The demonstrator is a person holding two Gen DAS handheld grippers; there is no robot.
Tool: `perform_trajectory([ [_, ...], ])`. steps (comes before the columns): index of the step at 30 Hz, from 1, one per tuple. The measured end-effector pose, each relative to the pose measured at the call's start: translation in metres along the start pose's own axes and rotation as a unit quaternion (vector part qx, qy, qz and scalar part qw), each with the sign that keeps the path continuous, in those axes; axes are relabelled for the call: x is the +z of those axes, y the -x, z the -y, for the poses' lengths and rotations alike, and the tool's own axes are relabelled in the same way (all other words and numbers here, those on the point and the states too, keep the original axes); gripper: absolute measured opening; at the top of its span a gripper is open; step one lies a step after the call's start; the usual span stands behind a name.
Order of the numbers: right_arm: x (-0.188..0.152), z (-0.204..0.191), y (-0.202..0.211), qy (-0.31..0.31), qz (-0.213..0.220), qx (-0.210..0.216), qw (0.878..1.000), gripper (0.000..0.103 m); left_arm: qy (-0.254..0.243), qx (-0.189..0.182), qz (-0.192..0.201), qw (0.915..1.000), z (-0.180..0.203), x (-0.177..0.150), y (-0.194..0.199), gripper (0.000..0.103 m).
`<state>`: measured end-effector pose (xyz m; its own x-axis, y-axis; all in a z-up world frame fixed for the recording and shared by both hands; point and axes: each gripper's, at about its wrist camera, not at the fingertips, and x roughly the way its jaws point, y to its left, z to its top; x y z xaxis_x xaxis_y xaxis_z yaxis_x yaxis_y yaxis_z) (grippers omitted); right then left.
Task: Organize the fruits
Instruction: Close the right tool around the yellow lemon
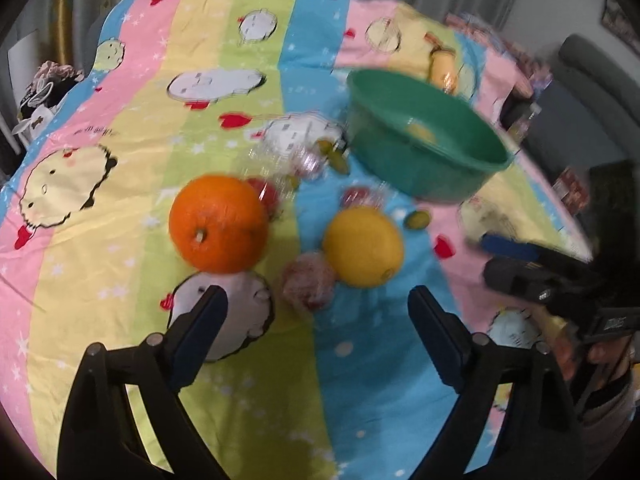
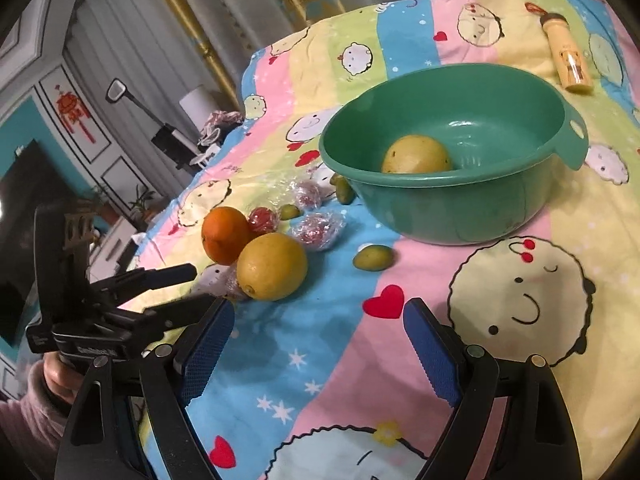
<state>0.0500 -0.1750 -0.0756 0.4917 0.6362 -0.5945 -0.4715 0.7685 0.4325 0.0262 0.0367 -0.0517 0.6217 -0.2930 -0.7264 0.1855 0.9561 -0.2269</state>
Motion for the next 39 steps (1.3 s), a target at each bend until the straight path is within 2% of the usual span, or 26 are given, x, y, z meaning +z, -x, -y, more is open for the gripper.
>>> perform_trajectory([
  [2, 0.001, 0.003, -0.001, -0.015, 0.002, 0.018, 1.000, 0.086, 0.008, -0.023, 0.018, 0.9996, -0.001, 0.004, 0.005, 0.092],
  [7, -0.002, -0.002, -0.006, 0.002, -0.006, -0.003, 1.000, 0.085, 0.055, -0.069, 0.023, 0.9958, -0.007, 0.013, 0.002, 0.091],
  [20, 0.007, -0.033, -0.045, 0.058, -0.036, 0.003, 0.998, 0.085, 0.028, -0.074, 0.003, 0.9969, 0.010, 0.034, -0.025, 0.091],
  [23, 0.014, -0.036, -0.059, 0.062, -0.047, 0.007, 0.997, 0.081, 0.016, -0.080, -0.010, 0.9966, 0.012, 0.040, -0.035, 0.082],
  [30, 0.016, -0.027, -0.071, 0.035, -0.051, 0.026, 0.998, 0.076, 0.018, -0.087, -0.034, 0.9955, 0.011, 0.041, -0.049, 0.079],
  [33, 0.016, -0.027, -0.074, 0.034, -0.053, 0.034, 0.997, 0.075, 0.020, -0.084, -0.044, 0.9953, 0.011, 0.040, -0.054, 0.073],
  [37, 0.016, -0.026, -0.079, 0.029, -0.059, 0.040, 0.997, 0.069, 0.021, -0.076, -0.054, 0.9954, 0.011, 0.038, -0.061, 0.068],
  [39, 0.017, -0.026, -0.080, 0.027, -0.061, 0.045, 0.997, 0.065, 0.022, -0.077, -0.055, 0.9953, 0.010, 0.038, -0.062, 0.062],
])
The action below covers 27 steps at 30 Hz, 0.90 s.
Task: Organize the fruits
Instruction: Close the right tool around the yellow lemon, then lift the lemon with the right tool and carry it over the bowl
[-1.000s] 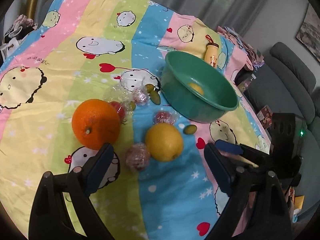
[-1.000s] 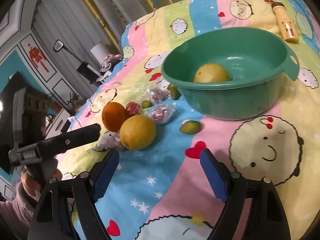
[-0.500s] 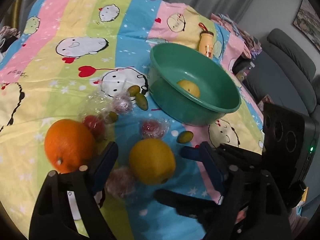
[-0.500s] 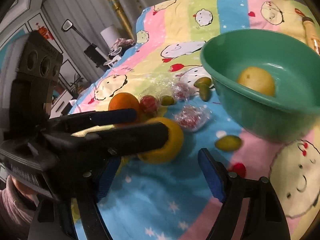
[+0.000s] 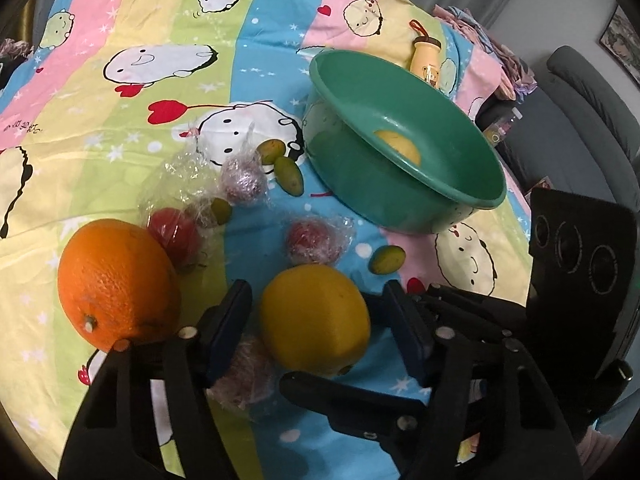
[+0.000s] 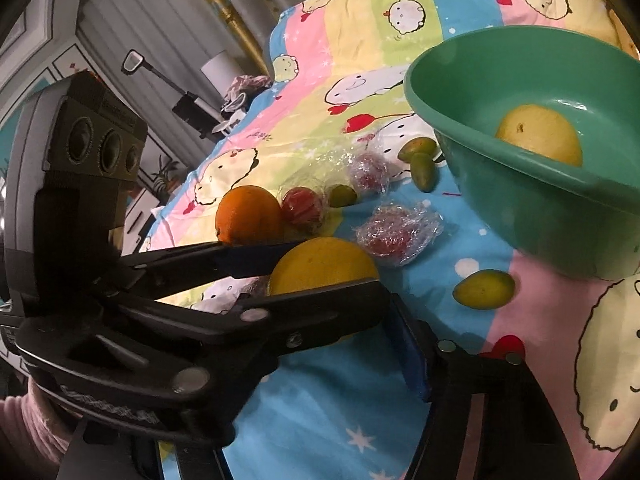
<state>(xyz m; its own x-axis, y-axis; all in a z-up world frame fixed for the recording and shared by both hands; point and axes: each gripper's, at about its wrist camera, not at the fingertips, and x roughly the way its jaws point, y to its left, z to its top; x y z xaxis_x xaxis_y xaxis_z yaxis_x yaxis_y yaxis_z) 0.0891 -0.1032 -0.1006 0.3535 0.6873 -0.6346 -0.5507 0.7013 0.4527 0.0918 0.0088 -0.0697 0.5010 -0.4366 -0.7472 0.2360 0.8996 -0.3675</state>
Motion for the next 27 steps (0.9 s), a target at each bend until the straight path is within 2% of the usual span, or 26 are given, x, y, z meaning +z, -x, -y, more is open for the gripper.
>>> perform_trajectory([
  [1, 0.000, 0.000, 0.000, 0.000, -0.001, -0.002, 1.000, 0.063, 0.000, -0.002, -0.001, 1.0000, 0.000, 0.000, 0.000, 0.057],
  [4, -0.001, 0.002, 0.001, -0.004, 0.002, -0.005, 1.000, 0.059, 0.001, 0.001, 0.000, 1.0000, -0.001, -0.001, 0.000, 0.054],
  [12, -0.001, -0.004, 0.005, 0.010, 0.016, -0.010, 1.000, 0.058, -0.001, -0.003, 0.013, 0.9999, 0.002, -0.001, 0.007, 0.054],
  [18, 0.000, -0.022, 0.021, 0.047, 0.041, -0.022, 0.998, 0.058, -0.018, -0.003, 0.042, 0.9990, 0.015, -0.002, 0.029, 0.054],
  [21, -0.001, -0.025, 0.032, 0.052, 0.052, -0.014, 0.997, 0.058, -0.022, -0.007, 0.052, 0.9984, 0.018, -0.003, 0.038, 0.054],
  [24, -0.001, -0.023, 0.032, 0.040, 0.048, -0.002, 0.998, 0.058, -0.005, -0.020, 0.045, 0.9988, 0.013, -0.005, 0.037, 0.054],
  [27, -0.003, -0.030, 0.030, 0.051, 0.046, -0.016, 0.997, 0.058, 0.007, -0.027, 0.043, 0.9987, 0.012, -0.005, 0.038, 0.055],
])
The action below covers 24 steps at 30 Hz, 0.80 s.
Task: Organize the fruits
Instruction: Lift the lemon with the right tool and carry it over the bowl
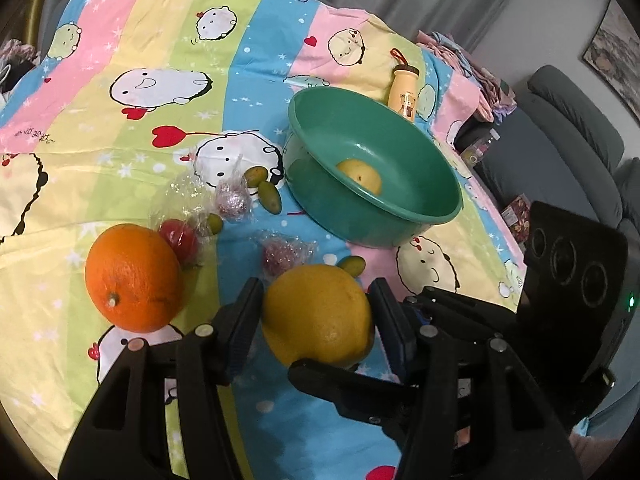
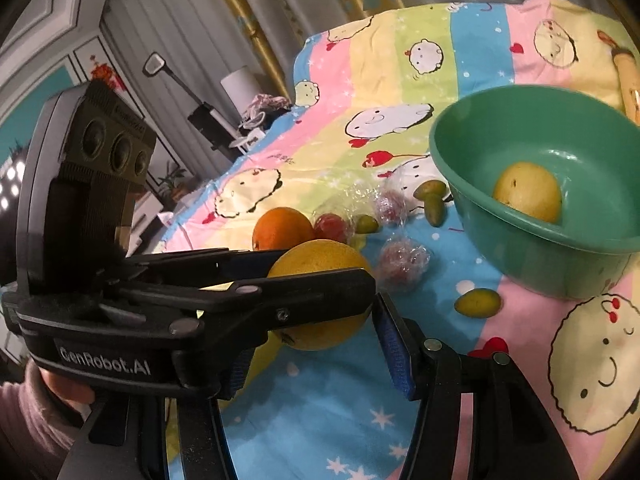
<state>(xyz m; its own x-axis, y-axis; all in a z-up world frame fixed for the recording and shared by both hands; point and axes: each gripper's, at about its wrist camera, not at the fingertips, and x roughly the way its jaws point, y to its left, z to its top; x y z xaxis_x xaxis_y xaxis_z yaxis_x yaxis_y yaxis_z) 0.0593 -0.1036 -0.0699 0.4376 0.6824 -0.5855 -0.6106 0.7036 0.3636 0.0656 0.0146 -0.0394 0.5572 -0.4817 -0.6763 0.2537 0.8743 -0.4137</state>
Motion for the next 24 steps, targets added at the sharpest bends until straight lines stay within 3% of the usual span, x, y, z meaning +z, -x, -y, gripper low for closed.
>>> perform_trajectory([
  [11, 0.010, -0.015, 0.039, 0.031, 0.050, -0.002, 0.998, 0.058, -0.034, 0.000, 0.056, 0.9979, 0.032, 0.006, 0.033, 0.055],
  [18, 0.016, -0.003, 0.061, 0.019, 0.068, -0.011, 0.997, 0.058, -0.049, -0.008, 0.063, 0.9968, 0.054, 0.018, 0.027, 0.055],
  [24, 0.031, 0.022, 0.085, -0.004, 0.096, -0.026, 0.995, 0.058, -0.087, -0.020, 0.058, 0.9943, 0.083, 0.050, 0.010, 0.055],
])
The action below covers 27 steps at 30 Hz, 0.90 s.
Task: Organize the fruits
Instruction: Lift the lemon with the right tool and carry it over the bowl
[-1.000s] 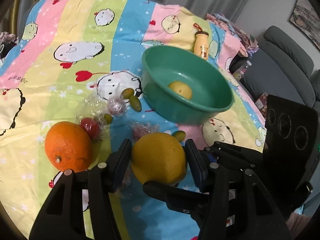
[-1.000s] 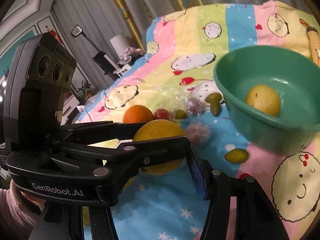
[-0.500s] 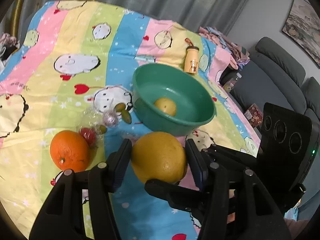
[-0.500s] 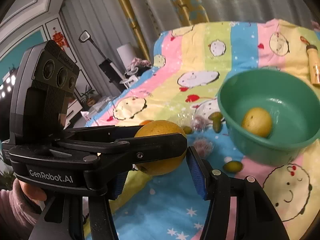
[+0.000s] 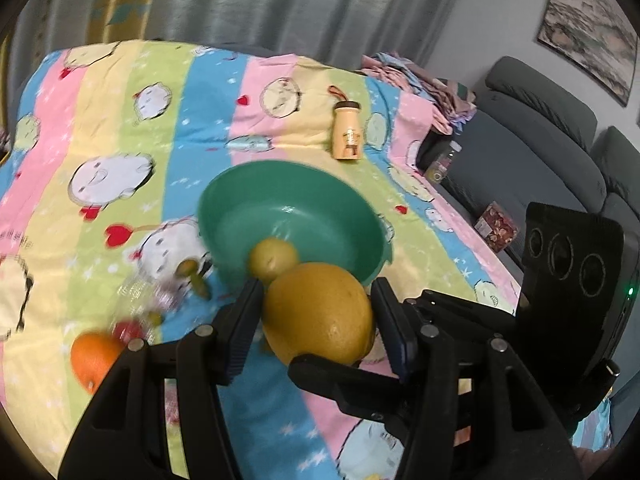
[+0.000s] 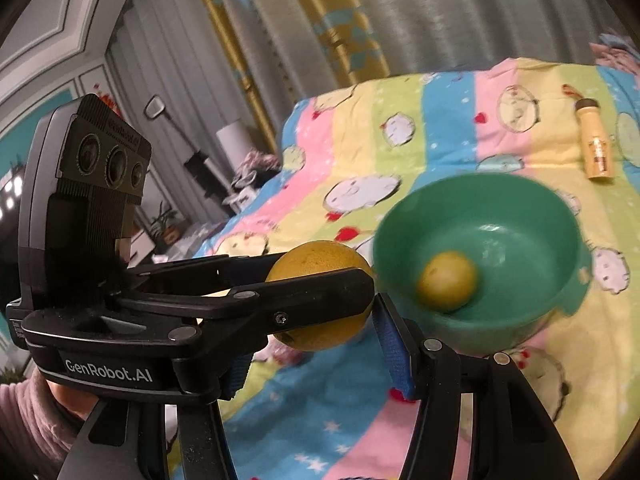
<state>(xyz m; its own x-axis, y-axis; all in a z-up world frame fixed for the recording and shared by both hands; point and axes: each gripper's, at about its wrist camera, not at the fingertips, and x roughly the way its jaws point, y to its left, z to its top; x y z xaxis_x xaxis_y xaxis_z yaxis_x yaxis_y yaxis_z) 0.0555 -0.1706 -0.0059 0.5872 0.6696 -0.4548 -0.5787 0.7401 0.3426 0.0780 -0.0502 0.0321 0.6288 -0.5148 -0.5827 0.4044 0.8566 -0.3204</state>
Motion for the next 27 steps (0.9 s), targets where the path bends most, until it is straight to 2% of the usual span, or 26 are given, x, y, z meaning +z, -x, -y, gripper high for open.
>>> perform_trajectory([
  [7, 0.029, 0.034, 0.009, -0.017, 0.015, -0.036, 0.999, 0.058, 0.002, -0.027, -0.013, 0.9996, 0.007, 0.037, -0.035, 0.056],
  [13, 0.042, 0.073, 0.005, -0.043, 0.011, -0.054, 0.998, 0.058, 0.007, -0.046, -0.042, 0.9980, 0.012, 0.059, -0.073, 0.056],
  [19, 0.036, 0.108, -0.016, -0.091, -0.017, -0.069, 0.993, 0.058, 0.036, -0.055, -0.088, 0.9939, 0.001, 0.057, -0.117, 0.056],
  [27, 0.033, 0.104, -0.030, -0.058, -0.044, -0.129, 0.989, 0.058, 0.060, -0.061, -0.111, 0.9901, -0.005, 0.048, -0.138, 0.056],
])
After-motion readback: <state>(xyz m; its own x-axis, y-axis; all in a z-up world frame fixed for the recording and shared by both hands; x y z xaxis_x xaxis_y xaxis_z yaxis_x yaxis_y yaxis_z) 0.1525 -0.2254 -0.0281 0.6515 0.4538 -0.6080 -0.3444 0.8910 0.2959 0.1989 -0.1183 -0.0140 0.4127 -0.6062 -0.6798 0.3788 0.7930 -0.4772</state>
